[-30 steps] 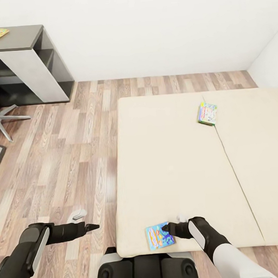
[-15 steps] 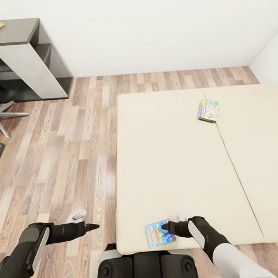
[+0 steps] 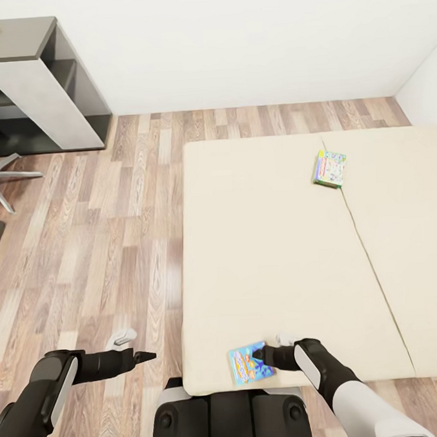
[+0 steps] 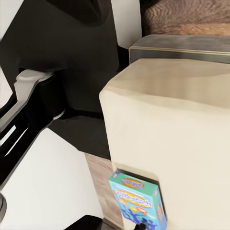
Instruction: Put all the toys in the child's room - the three board games (two on the bed and one on the table), the two jigsaw puzzles on the table, and the tennis ball on the table - inside the toy box on the table in the child's room.
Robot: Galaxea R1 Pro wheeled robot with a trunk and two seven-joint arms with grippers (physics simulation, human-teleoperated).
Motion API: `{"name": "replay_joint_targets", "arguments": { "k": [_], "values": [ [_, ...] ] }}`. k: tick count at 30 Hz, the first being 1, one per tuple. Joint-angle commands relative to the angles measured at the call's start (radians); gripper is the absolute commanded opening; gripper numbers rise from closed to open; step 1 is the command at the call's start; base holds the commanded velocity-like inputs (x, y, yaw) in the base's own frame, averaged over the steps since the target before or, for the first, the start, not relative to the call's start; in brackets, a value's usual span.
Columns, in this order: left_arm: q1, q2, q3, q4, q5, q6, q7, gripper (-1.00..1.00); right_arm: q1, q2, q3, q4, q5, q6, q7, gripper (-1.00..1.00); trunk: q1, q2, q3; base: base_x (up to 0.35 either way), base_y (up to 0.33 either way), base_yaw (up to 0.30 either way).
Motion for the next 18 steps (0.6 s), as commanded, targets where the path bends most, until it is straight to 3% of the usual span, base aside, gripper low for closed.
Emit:
{"name": "replay_joint_targets", "arguments": {
  "k": [1, 7, 18],
  "values": [
    [0.000, 0.000, 0.001, 0.000, 0.001, 0.008, -0.003, 1.00, 0.000, 0.000, 0.001, -0.002, -0.001, 0.005, 0.001, 1.00, 0.000, -0.002, -0.003, 0.000, 0.000, 0.000],
    [0.000, 0.000, 0.001, 0.000, 0.001, 0.008, -0.003, 1.00, -0.002, 0.004, 0.004, -0.005, -0.001, 0.005, 0.001, 1.00, 0.000, -0.002, -0.012, 0.000, 0.000, 0.000],
    [0.000, 0.000, 0.001, 0.000, 0.001, 0.008, -0.003, 1.00, -0.002, 0.005, 0.095, -0.020, -0.002, 0.003, -0.002, 1.00, 0.000, -0.002, -0.015, 0.000, 0.000, 0.000]
  ]
}}
